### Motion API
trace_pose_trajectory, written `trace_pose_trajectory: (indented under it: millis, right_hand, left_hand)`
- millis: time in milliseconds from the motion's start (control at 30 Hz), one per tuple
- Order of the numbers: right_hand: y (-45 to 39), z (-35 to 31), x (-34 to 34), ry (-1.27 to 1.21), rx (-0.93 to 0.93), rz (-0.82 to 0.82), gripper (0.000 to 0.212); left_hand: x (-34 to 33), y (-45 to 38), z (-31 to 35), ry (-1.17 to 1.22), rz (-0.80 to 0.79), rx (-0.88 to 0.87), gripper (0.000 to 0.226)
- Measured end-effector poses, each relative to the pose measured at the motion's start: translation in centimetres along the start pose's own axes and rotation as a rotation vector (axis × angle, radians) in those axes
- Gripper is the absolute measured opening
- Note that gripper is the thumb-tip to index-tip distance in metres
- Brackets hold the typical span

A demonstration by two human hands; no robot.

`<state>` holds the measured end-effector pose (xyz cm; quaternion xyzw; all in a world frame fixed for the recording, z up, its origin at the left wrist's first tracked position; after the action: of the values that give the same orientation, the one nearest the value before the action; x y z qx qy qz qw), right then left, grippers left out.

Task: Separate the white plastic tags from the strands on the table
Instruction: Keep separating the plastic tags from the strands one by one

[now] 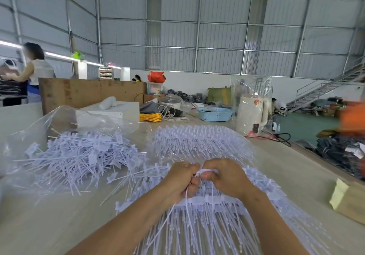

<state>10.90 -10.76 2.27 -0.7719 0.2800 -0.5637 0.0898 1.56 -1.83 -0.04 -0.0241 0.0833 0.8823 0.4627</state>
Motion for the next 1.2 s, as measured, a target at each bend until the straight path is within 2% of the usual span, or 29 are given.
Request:
trace_pose_trajectory:
  millis: [100, 200, 300, 400, 467, 500, 567, 600, 633, 700, 767, 867, 1033, 1100, 1200]
  right_hand:
    - [0.0, -0.6, 0.2, 0.065, 0.041, 0.056, 0.014]
    - [-0.1, -0.9, 0.5, 0.02, 0.048, 0.105, 0.014]
    - [0.0, -0.9, 0.3, -0.111, 0.044, 0.076, 0.007]
    - [-0.1, -0.7, -0.3, -0.121, 0.04, 0.037, 0.01]
    - [0.3, 0.7, -0.4, -0.017, -0.033, 0.028, 0.025]
    - [0.7, 1.8, -0.1, -0.005, -0.109, 0.044, 0.032]
    - [1.4, 3.6, 1.0, -0.142, -0.232, 0.134, 0.034]
    - [1.5, 3.7, 1.7, -0.232, -0.245, 0.201, 0.032]
    - [1.5, 3.3, 2.2, -0.289, -0.229, 0.244, 0.029]
    - [0.9, 1.5, 2.3, -0.337, -0.178, 0.219, 0.022]
    - [0.4, -0.1, 1.9, -0.359, -0.133, 0.151, 0.016]
    - [0.3, -1.5, 1.8, -0.504, -0.054, 0.055, 0.002]
    - [0.9, -1.8, 1.3, -0.569, -0.088, -0.032, 0.024]
    - [0.9, -1.6, 1.0, -0.547, -0.104, -0.028, 0.029]
    - [0.8, -0.9, 0.9, -0.48, -0.135, 0.009, 0.029]
  left_hand:
    - [0.2, 0.0, 0.4, 0.111, -0.129, 0.167, 0.03]
    - [0.6, 0.3, 1.3, 0.234, -0.285, 0.217, 0.041]
    - [1.0, 0.6, 1.3, 0.15, -0.343, 0.225, 0.044]
    - [1.3, 0.4, 1.5, -0.056, -0.318, 0.184, 0.031]
    - [2.0, 0.8, 2.2, -0.148, -0.355, 0.143, 0.027]
    - [2.1, 1.2, 2.6, -0.118, -0.44, 0.13, 0.025]
    - [2.3, 2.0, 3.7, 0.026, -0.576, 0.084, 0.023]
    - [2.4, 1.8, 3.9, 0.103, -0.557, 0.062, 0.025]
    - [2.4, 1.3, 3.7, 0.145, -0.471, 0.032, 0.028]
    - [2.7, 0.1, 2.7, 0.088, -0.223, -0.074, 0.033]
    - [2.9, -0.6, 1.5, 0.027, -0.059, -0.145, 0.03]
    - [2.9, -0.8, 0.8, 0.025, -0.018, -0.2, 0.024]
    - [0.5, -0.1, 1.3, 0.093, -0.174, -0.208, 0.046]
    - [-0.1, 0.3, 1.2, -0.012, -0.162, -0.271, 0.035]
    - [0.0, 0.3, 0.7, -0.082, -0.049, -0.376, 0.018]
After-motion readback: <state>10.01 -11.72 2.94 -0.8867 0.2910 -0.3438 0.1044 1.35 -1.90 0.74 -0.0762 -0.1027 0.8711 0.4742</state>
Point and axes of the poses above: each hand's wrist, its own y-axis away from the middle knuckle, its own x-axis out of the back of the hand, z = x × y, the point moved 4 cm from there along -y, towards the middle knuckle
